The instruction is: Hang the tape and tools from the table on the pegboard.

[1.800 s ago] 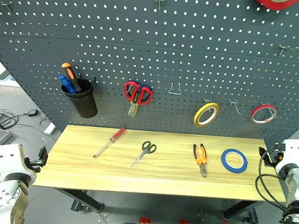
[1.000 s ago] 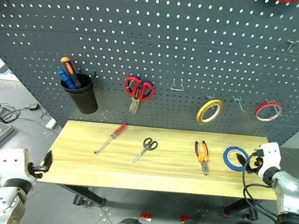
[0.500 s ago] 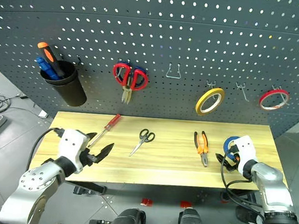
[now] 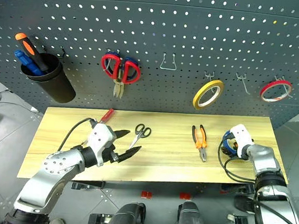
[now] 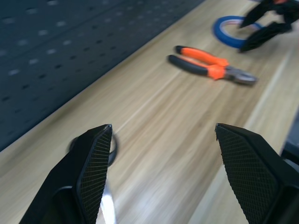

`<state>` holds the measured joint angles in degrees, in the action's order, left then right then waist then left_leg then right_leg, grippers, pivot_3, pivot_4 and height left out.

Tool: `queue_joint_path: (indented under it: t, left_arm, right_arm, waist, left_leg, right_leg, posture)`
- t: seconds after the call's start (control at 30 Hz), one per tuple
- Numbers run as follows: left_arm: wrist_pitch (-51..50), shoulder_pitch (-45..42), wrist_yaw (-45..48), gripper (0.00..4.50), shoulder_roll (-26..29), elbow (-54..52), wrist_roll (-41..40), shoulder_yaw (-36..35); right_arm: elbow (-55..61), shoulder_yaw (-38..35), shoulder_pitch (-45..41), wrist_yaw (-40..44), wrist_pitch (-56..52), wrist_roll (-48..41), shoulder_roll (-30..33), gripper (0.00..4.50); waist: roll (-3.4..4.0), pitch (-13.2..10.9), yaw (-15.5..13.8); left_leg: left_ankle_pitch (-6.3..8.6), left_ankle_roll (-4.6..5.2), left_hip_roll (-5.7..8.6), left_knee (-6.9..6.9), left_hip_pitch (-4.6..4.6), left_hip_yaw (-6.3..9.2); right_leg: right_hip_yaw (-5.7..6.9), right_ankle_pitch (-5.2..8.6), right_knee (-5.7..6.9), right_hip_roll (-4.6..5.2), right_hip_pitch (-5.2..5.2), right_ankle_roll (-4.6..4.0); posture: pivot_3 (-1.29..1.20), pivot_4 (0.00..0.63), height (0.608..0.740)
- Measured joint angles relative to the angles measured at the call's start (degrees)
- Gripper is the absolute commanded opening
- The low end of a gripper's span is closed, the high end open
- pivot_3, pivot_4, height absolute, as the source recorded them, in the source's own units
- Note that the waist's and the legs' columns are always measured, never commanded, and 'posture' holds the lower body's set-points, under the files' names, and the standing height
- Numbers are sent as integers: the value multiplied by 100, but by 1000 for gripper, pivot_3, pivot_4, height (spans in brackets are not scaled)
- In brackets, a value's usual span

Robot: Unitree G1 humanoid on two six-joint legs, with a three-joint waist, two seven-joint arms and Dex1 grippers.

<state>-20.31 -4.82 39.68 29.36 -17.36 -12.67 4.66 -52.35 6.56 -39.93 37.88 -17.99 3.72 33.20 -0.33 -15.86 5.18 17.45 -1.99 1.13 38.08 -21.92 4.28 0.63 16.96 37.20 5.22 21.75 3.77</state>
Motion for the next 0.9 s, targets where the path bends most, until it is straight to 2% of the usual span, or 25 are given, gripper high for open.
queue_joint_path:
  t: [0.27, 0.33, 0.4, 0.57, 0.67, 0.8, 0.9]
  left_arm:
    - [76, -274, 435, 3753, -231, 203, -185, 353]
    - [91, -371, 478, 3753, -281, 274, -216, 354]
    - [125, -456, 481, 3753, -318, 377, -227, 353]
    - [208, -487, 484, 3753, -398, 492, -224, 401]
    - [218, -512, 495, 3753, -439, 543, -236, 407]
    - [289, -608, 600, 3753, -545, 630, -274, 436]
    - [415, -721, 635, 3753, -628, 691, -275, 463]
  right_arm:
    - [-427, 196, -234, 308, 232, 245, -37, 1176]
    - [-394, 198, -203, 277, 261, 256, -41, 692]
    - [-189, 164, -63, 204, 246, 247, -32, 687]
    - [1203, -154, 853, -113, -62, 171, 151, 687]
    - [4016, -777, 2396, -807, -729, 193, 94, 687]
    - [6872, -894, 3814, -1896, -870, 676, -722, 687]
    - [7790, -682, 4136, -2486, -279, 1176, -947, 687]
  waist:
    - [-2, -1, 1]
    - [-2, -1, 0]
    - [-1, 0, -1]
    - [-1, 0, -7]
    - [7, 5, -19]
    - [11, 7, 54]
    - [10, 7, 111]
  left_leg:
    - [-1, -2, -3, 16, 1, -2]
    - [-2, -2, -3, 24, 2, -1]
    - [-2, -2, -2, 35, 0, 0]
    - [-1, -2, 3, 64, -24, 1]
    - [-3, -5, -1, 80, -73, 10]
    - [-7, -12, -1, 81, -62, 9]
    - [-12, -10, 12, 82, -54, 9]
  right_leg:
    - [0, -4, 11, 0, -2, 7]
    - [-1, -4, 21, 0, -2, 8]
    - [-1, -4, 32, 0, -1, 8]
    - [-4, -4, 57, 3, 20, 9]
    - [1, -3, 83, 1, 65, 10]
    - [-7, -7, 104, -5, 66, 18]
    - [-20, -25, 105, -4, 64, 44]
  posture:
    - [-189, 291, 740]
    - [-200, 282, 740]
    - [-202, 278, 740]
    - [-212, 260, 740]
    - [-238, 255, 740]
    - [-260, 250, 740]
    - [-274, 246, 740]
